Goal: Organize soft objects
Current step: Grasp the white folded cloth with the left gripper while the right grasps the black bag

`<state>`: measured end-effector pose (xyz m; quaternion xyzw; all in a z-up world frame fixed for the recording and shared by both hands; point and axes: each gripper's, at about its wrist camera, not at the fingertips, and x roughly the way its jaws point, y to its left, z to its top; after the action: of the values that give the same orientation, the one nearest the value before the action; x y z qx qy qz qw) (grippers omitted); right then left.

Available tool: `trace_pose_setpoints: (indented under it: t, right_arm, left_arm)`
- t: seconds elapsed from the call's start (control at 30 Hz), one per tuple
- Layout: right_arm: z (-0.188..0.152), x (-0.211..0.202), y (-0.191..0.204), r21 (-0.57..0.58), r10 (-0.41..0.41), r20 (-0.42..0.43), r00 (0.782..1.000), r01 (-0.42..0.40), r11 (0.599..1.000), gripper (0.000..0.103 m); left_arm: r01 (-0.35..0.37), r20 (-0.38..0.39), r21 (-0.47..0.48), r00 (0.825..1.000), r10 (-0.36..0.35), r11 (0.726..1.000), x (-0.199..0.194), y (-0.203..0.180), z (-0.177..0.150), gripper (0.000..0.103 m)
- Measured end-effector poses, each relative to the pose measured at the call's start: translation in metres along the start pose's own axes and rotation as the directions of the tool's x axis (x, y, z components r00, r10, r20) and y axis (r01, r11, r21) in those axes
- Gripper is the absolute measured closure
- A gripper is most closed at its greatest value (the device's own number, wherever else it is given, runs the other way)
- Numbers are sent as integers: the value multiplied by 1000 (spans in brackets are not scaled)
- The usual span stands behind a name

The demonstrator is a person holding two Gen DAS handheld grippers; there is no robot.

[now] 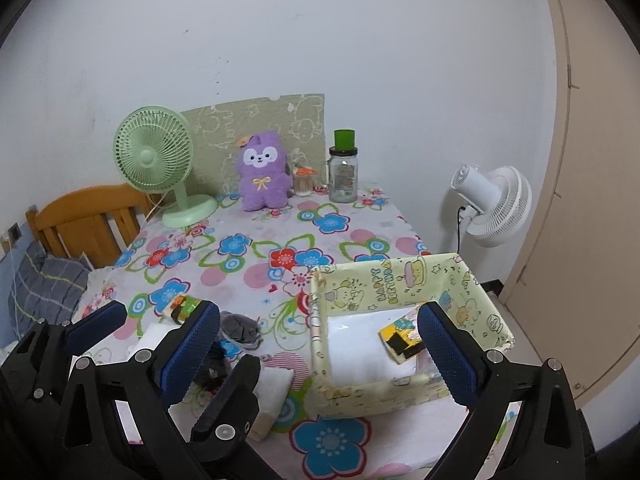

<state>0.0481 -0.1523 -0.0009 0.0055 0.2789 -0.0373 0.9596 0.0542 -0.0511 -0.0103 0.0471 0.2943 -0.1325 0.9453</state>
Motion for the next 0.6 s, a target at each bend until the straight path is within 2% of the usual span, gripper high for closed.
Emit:
trace_pose_setpoints:
  t: [0.13, 0.6]
  right_arm:
    - [-4, -1, 12, -1, -13, 17, 1000, 13, 1000, 3]
    - [-17, 24, 55, -13, 58, -15, 998, -58, 998, 3]
  left_arm:
    - [-8, 1, -5, 1000, 8, 1000, 0, 13, -5, 0]
    - [-45, -15, -18, 999, 44, 999, 14, 56, -21, 0]
